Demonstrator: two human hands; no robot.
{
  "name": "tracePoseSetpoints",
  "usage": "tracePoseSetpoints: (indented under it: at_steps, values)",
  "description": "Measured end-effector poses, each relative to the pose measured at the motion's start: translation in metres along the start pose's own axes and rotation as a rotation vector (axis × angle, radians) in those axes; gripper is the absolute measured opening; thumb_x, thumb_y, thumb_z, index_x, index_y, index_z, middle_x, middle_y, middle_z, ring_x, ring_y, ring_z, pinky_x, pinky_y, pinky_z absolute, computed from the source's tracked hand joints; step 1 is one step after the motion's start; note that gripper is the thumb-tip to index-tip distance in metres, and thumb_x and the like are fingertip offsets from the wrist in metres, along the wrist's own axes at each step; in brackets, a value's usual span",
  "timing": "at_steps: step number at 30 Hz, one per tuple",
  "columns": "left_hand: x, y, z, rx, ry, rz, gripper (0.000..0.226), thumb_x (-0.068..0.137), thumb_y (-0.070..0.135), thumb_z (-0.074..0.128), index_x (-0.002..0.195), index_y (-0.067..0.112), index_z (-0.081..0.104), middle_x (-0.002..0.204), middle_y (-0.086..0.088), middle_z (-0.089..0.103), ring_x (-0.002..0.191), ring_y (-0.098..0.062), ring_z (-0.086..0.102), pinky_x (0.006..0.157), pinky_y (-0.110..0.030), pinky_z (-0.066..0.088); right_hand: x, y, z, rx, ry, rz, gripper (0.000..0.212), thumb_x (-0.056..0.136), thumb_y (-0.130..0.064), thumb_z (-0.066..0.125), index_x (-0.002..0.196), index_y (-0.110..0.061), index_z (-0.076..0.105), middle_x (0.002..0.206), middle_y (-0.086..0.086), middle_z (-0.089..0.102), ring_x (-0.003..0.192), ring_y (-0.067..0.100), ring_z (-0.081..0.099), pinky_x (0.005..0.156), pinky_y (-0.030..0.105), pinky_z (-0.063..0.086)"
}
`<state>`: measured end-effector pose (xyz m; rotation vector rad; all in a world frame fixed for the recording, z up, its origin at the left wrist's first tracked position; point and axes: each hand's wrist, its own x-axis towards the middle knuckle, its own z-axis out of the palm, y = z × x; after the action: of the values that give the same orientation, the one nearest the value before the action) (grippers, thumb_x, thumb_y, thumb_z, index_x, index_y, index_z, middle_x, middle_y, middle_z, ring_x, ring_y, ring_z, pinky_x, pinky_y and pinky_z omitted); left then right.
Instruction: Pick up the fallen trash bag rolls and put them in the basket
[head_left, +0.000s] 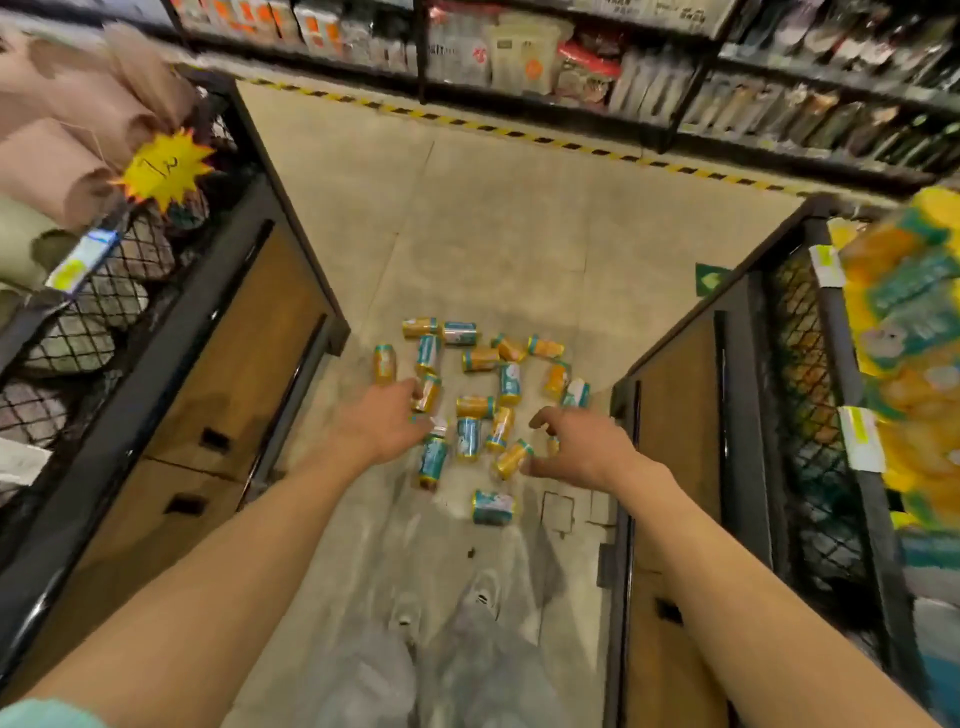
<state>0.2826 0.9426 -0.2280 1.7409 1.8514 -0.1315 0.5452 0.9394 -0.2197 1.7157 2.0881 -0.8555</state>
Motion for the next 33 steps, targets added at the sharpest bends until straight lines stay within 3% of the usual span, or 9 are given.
tracePoseSetpoints:
  at_steps: [5, 9, 12, 18, 21, 26, 28, 33]
  values:
    - [0.096, -0.035, 0.087, -0.029, -0.101, -0.062, 0.046, 0.086, 0.039, 0.064, 0.125, 0.017, 0.056, 0.123, -0.013, 0.062, 0.117, -0.035, 0.056, 0.093, -0.039, 0.045, 0.099, 0.026, 0.08, 0.068, -0.079, 0.009, 0.074, 0.074, -0.068, 0.07, 0.137, -0.032, 0.05, 0.129, 0.005, 0.061, 0.12, 0.028, 0.057, 0.093, 0.041, 0.05]
    - [0.176, -0.075, 0.19, -0.128, -0.161, -0.127, 0.05, 0.084, 0.041, 0.068, 0.126, 0.014, 0.056, 0.122, -0.017, 0.061, 0.114, -0.034, 0.057, 0.095, -0.039, 0.047, 0.18, 0.054, 0.173, 0.189, -0.109, 0.043, 0.067, 0.08, -0.054, 0.075, 0.136, -0.024, 0.054, 0.128, 0.007, 0.061, 0.118, 0.027, 0.058, 0.091, 0.037, 0.047]
    - [0.234, -0.112, 0.276, -0.246, -0.175, -0.226, 0.052, 0.083, 0.042, 0.071, 0.126, 0.018, 0.056, 0.121, -0.012, 0.062, 0.114, -0.031, 0.059, 0.098, -0.037, 0.046, 0.244, 0.078, 0.257, 0.287, -0.086, 0.075, 0.068, 0.079, -0.053, 0.077, 0.136, -0.028, 0.053, 0.129, 0.003, 0.06, 0.121, 0.024, 0.056, 0.097, 0.043, 0.048]
    - [0.329, -0.191, 0.448, -0.323, -0.146, -0.356, 0.067, 0.08, 0.048, 0.074, 0.133, 0.013, 0.052, 0.13, -0.011, 0.06, 0.118, -0.029, 0.057, 0.095, -0.035, 0.048, 0.353, 0.123, 0.425, 0.213, -0.16, 0.1, 0.092, 0.062, -0.071, 0.071, 0.14, -0.029, 0.048, 0.136, 0.005, 0.052, 0.125, 0.029, 0.052, 0.101, 0.045, 0.046]
    - [0.362, -0.225, 0.515, -0.395, -0.111, -0.445, 0.075, 0.075, 0.052, 0.076, 0.133, 0.011, 0.051, 0.129, -0.013, 0.059, 0.115, -0.029, 0.058, 0.092, -0.036, 0.05, 0.396, 0.142, 0.492, 0.159, -0.168, 0.081, 0.086, 0.068, -0.059, 0.08, 0.142, -0.03, 0.046, 0.141, 0.005, 0.049, 0.125, 0.032, 0.05, 0.101, 0.046, 0.047]
    - [0.406, -0.242, 0.576, -0.655, -0.056, -0.464, 0.099, 0.05, 0.07, 0.079, 0.126, 0.018, 0.045, 0.122, -0.002, 0.06, 0.102, -0.021, 0.066, 0.08, -0.036, 0.055, 0.441, 0.168, 0.567, -0.069, -0.171, -0.044, 0.092, 0.07, -0.064, 0.077, 0.146, -0.029, 0.038, 0.135, 0.01, 0.05, 0.116, 0.035, 0.051, 0.095, 0.043, 0.044]
    - [0.42, -0.239, 0.59, -0.699, 0.013, -0.433, 0.101, 0.04, 0.071, 0.08, 0.12, 0.019, 0.047, 0.115, 0.001, 0.062, 0.098, -0.017, 0.067, 0.083, -0.037, 0.057, 0.45, 0.175, 0.582, -0.161, -0.154, -0.064, 0.096, 0.068, -0.069, 0.075, 0.146, -0.033, 0.032, 0.135, 0.007, 0.049, 0.115, 0.033, 0.051, 0.094, 0.043, 0.043]
    - [0.433, -0.235, 0.611, -0.572, 0.071, -0.416, 0.09, 0.06, 0.056, 0.084, 0.128, 0.016, 0.041, 0.116, -0.001, 0.055, 0.1, -0.021, 0.058, 0.081, -0.036, 0.052, 0.463, 0.183, 0.594, -0.18, -0.17, -0.042, 0.097, 0.064, -0.07, 0.075, 0.143, -0.034, 0.031, 0.125, 0.002, 0.053, 0.111, 0.029, 0.054, 0.09, 0.04, 0.042]
